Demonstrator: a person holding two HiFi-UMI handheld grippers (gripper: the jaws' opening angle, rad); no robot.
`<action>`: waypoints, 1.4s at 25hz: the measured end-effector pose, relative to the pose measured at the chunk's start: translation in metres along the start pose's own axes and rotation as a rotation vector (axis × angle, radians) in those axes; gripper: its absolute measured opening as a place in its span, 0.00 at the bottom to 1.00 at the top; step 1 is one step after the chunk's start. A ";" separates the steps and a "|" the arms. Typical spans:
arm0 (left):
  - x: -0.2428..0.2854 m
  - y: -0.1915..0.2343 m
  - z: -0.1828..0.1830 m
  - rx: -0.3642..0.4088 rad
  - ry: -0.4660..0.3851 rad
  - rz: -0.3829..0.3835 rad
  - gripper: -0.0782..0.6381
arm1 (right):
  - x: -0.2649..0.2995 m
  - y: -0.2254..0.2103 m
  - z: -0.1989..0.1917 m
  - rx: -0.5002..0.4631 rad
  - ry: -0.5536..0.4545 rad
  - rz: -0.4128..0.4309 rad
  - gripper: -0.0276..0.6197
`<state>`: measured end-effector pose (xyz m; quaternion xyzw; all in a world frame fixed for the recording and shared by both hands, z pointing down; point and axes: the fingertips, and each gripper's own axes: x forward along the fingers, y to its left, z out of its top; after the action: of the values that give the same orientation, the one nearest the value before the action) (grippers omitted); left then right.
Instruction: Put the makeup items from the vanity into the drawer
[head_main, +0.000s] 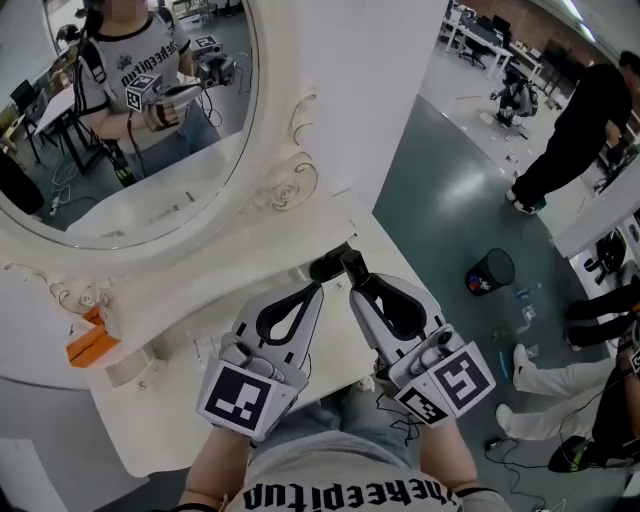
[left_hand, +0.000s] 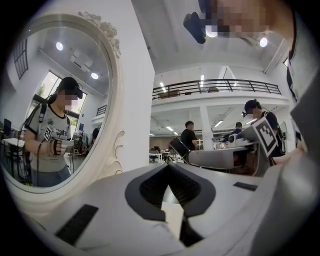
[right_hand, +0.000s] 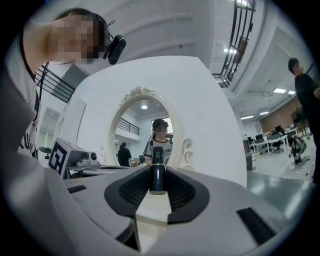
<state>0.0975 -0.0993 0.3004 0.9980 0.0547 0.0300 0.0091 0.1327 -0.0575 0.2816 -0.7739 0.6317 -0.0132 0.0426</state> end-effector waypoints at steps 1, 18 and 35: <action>0.000 0.000 0.000 0.000 0.000 0.004 0.17 | 0.000 -0.001 0.000 -0.002 0.002 0.001 0.23; 0.009 0.017 -0.003 -0.004 0.010 0.172 0.17 | 0.024 -0.026 -0.007 -0.001 0.029 0.134 0.23; 0.022 0.031 -0.002 -0.032 0.012 0.399 0.17 | 0.055 -0.048 -0.013 -0.018 0.081 0.352 0.23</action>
<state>0.1230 -0.1277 0.3042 0.9886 -0.1446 0.0378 0.0185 0.1898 -0.1028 0.2965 -0.6504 0.7588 -0.0313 0.0119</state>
